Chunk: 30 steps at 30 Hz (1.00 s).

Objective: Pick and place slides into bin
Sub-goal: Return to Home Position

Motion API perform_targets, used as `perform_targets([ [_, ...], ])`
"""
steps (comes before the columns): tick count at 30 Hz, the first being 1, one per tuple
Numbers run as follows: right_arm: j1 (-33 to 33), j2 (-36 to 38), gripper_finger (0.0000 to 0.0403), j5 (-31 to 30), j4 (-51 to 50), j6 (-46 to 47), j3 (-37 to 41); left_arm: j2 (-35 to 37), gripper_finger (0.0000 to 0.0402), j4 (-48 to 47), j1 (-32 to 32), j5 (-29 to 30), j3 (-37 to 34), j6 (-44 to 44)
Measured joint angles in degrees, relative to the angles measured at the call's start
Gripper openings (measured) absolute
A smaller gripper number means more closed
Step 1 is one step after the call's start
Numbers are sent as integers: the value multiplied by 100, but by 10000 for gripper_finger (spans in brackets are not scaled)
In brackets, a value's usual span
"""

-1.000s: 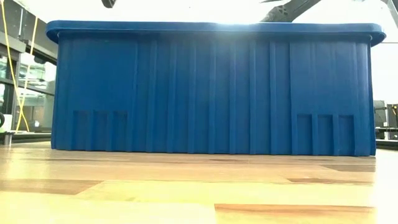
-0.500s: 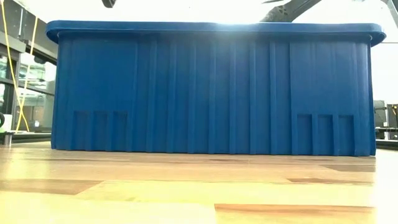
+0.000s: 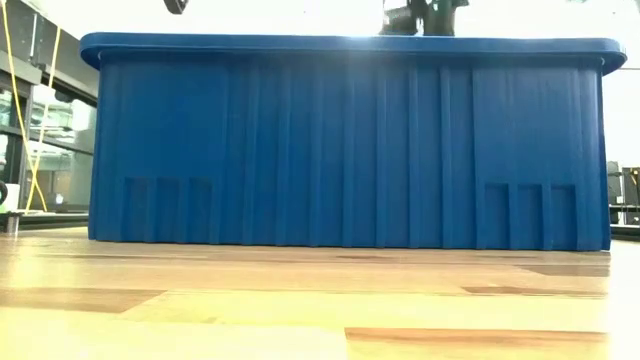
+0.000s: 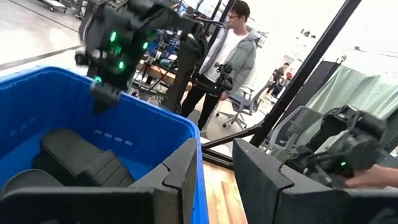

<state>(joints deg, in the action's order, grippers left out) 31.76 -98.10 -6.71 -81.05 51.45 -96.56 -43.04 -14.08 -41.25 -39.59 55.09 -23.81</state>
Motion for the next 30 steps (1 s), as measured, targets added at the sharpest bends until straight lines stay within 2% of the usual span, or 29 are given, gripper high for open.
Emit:
perform_targets([
  [7,-403,2,210,-255,346,-515,-1139,47,92,-405,0,442,0,3],
  [11,-914,4,207,-293,428,-652,-1566,42,92,-726,0,409,2,52],
  [14,-1418,2,207,-859,952,-937,-1762,34,92,-883,2,536,0,78],
  [18,-2410,-4,206,-1494,2488,-2545,-1778,14,92,-756,1,579,0,107],
  [21,-2980,-2,204,-2033,2951,-3695,-1783,39,92,-421,2,398,0,104],
  [22,-3101,22,205,-2185,2893,-3773,-1783,60,92,-290,2,317,1,73],
  [25,-3381,167,204,-2559,2757,-2853,-1776,159,92,29,2,170,2,-223],
  [30,-3623,357,208,-1993,2689,-3044,-1789,193,92,789,13,-389,4,-151],
])
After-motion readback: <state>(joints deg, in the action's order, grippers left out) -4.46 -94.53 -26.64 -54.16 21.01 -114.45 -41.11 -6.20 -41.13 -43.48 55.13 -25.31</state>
